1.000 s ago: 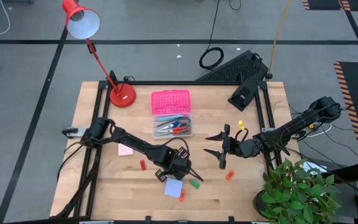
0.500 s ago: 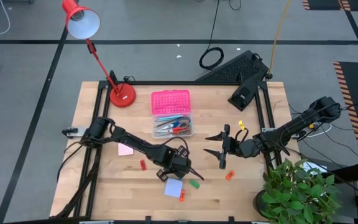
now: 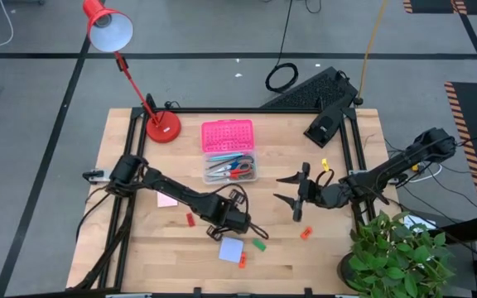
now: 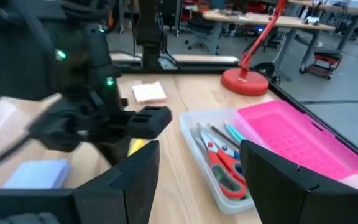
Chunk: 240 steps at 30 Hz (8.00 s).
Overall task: Pack school essentials
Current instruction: Put the yellow pen into the pink supply box
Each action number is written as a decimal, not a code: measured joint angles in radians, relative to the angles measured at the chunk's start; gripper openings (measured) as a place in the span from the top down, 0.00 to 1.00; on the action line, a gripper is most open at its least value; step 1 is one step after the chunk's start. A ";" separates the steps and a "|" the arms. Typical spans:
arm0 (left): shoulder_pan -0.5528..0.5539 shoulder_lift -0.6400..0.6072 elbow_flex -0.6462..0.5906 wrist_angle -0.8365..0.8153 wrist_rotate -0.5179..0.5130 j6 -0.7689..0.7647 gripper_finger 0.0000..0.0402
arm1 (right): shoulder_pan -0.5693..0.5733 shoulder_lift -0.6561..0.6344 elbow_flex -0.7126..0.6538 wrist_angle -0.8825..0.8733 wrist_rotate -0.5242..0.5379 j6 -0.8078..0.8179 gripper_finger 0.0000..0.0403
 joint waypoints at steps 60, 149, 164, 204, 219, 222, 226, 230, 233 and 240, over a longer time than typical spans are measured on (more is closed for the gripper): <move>0.040 -0.299 0.001 0.059 -0.076 -0.284 0.90 | 0.012 0.466 0.237 0.233 0.042 -0.228 0.94; 0.024 -0.276 -0.416 2.014 0.166 -0.145 0.55 | 0.322 0.115 0.236 0.669 0.142 -0.805 0.93; 0.007 -0.175 -0.151 1.942 0.314 0.037 0.57 | 0.301 0.179 0.236 0.880 -0.170 -0.718 0.93; 0.015 -0.028 0.050 1.974 0.411 0.116 0.75 | 0.262 0.194 0.236 0.876 -0.213 -0.546 0.93; 0.016 -0.028 0.050 1.969 0.428 0.071 0.89 | 0.275 0.194 0.236 0.877 -0.204 -0.542 0.85; 0.015 -0.028 0.050 1.965 0.432 0.067 0.88 | 0.290 0.191 0.236 0.879 -0.155 -0.546 0.75; 0.017 -0.043 0.048 1.934 0.433 0.037 0.90 | 0.312 0.182 0.236 0.863 -0.043 -0.585 0.61; 0.027 -0.112 0.048 1.736 0.413 0.028 0.92 | 0.344 0.170 0.236 0.838 0.077 -0.643 0.50; 0.031 -0.184 0.048 1.537 0.357 0.036 0.91 | 0.363 0.159 0.236 0.811 0.146 -0.649 0.44; 0.031 -0.359 0.049 1.058 0.143 0.086 0.90 | 0.399 0.123 0.235 0.739 0.315 -0.650 0.40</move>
